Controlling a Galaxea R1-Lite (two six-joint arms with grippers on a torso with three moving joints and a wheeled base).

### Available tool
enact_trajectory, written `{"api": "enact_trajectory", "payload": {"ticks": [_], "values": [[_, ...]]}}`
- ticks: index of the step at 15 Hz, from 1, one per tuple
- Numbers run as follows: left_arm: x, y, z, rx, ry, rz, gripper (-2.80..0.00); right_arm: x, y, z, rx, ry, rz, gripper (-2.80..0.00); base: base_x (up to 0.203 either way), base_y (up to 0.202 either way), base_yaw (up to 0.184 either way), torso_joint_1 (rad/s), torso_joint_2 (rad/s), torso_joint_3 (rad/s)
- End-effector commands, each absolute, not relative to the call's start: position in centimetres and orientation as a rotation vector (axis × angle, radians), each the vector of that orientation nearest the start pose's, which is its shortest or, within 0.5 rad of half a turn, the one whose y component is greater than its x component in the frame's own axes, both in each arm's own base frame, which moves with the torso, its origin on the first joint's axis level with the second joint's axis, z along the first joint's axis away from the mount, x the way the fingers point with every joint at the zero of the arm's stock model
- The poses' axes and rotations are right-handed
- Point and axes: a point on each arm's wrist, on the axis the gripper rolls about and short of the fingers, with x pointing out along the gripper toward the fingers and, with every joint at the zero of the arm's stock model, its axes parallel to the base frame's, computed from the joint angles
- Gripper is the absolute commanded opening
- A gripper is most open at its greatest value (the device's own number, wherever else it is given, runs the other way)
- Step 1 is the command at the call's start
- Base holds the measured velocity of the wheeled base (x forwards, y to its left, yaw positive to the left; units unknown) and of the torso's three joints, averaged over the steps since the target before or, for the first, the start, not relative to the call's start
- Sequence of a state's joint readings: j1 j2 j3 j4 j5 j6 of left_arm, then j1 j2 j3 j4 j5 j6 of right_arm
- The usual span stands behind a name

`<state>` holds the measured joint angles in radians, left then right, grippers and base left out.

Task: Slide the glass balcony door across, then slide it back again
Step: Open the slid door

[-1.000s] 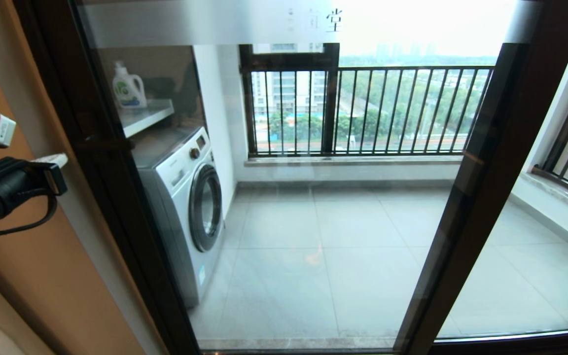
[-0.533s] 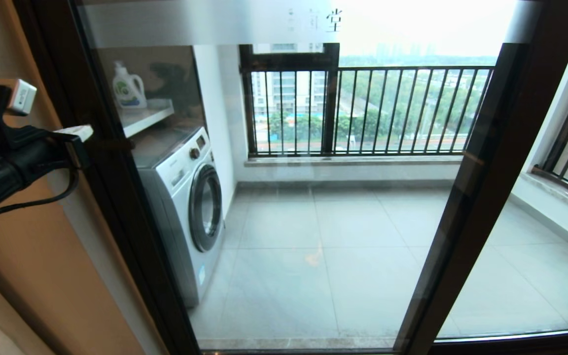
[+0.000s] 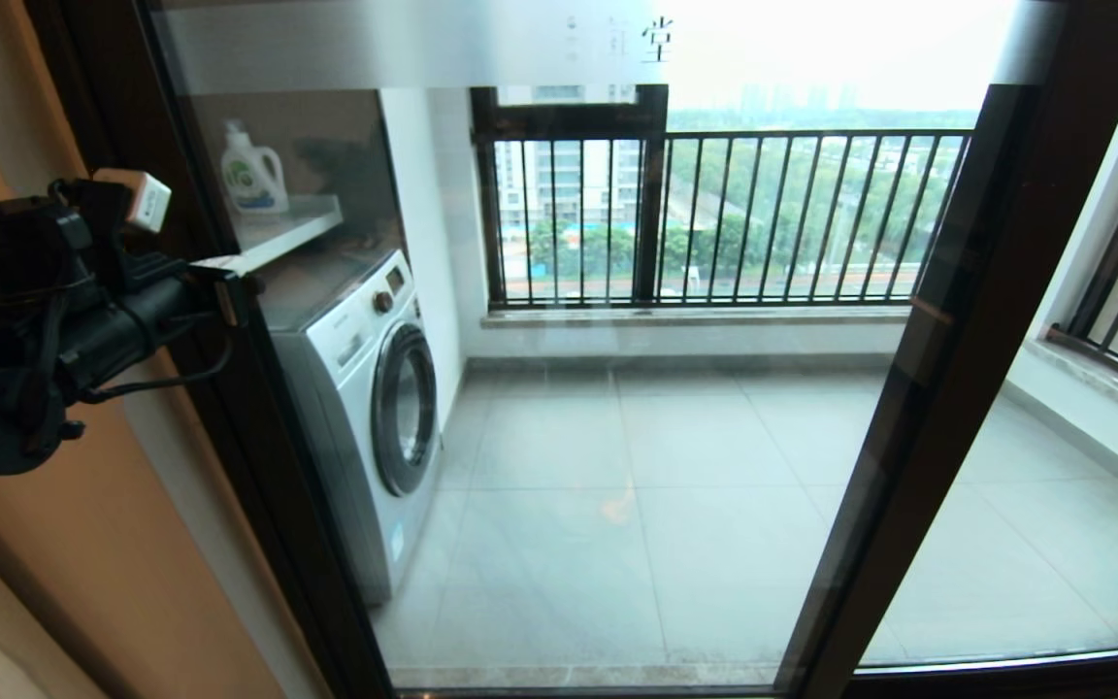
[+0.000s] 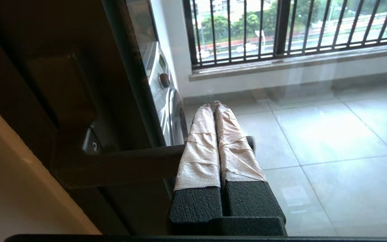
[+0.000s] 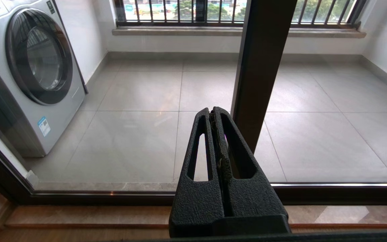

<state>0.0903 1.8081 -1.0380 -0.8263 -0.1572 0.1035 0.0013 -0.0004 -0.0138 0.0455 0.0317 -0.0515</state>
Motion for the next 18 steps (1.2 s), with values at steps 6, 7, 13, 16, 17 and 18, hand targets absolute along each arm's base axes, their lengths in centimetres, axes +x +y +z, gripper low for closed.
{"api": "enact_trajectory", "payload": {"ticks": [6, 7, 13, 16, 17, 18], "values": [[35.7, 4.3, 18.9, 0.095, 0.066, -0.032, -2.8, -2.4, 0.1, 7.5, -0.052, 0.031, 0.035, -2.8, 0.0, 0.0, 0.0, 0.0, 0.0, 0.0], [35.7, 4.5, 18.6, 0.095, 0.058, -0.027, -2.8, -2.4, 0.1, 7.5, -0.052, 0.031, 0.035, -2.8, 0.0, 0.0, 0.0, 0.0, 0.0, 0.0], [35.7, 4.9, 18.8, 0.104, 0.001, -0.012, -2.8, -2.4, 0.1, 7.5, -0.052, 0.031, 0.035, -2.8, 0.0, 0.0, 0.0, 0.0, 0.0, 0.0], [35.6, 5.4, 18.7, 0.105, 0.005, 0.001, -2.8, -2.4, 0.1, 7.5, -0.052, 0.031, 0.035, -2.8, 0.0, 0.0, 0.0, 0.0, 0.0, 0.0], [35.4, 5.6, 18.6, 0.103, 0.011, 0.005, -2.8, -2.4, 0.1, 7.5, -0.052, 0.03, 0.035, -2.8, 0.0, 0.0, 0.0, 0.0, 0.0, 0.0], [35.2, 5.7, 18.3, 0.101, 0.021, 0.009, -2.8, -2.4, 0.1, 7.5, -0.052, 0.031, 0.035, -2.8, 0.0, 0.0, 0.0, 0.0, 0.0, 0.0]]}}
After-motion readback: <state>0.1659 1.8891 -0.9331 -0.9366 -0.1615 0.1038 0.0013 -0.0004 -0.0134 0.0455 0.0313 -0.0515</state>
